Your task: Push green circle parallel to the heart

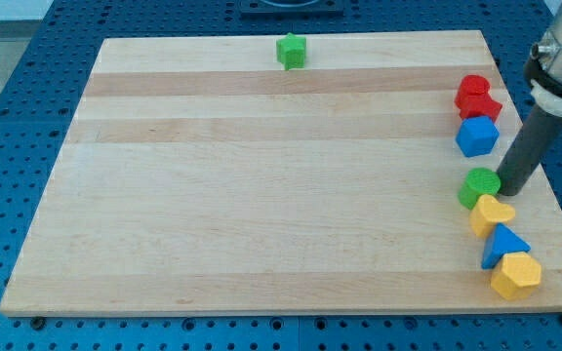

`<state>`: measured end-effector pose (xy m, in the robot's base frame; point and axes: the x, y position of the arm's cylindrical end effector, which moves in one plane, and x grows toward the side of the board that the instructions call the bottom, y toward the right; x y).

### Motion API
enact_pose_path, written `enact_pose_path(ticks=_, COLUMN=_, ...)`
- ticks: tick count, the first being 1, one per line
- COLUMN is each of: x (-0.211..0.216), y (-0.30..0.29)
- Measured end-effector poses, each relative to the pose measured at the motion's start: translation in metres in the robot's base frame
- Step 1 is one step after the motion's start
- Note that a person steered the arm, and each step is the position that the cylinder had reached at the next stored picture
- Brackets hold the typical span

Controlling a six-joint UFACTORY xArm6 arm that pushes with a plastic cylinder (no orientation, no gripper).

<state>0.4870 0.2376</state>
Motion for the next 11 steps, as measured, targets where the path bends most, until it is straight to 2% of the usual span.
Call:
enact_pose_path(ticks=7, x=0.0, y=-0.047)
enact_pose_path(ticks=9, x=0.0, y=-0.077)
enact_pose_path(ticks=11, x=0.025, y=-0.078)
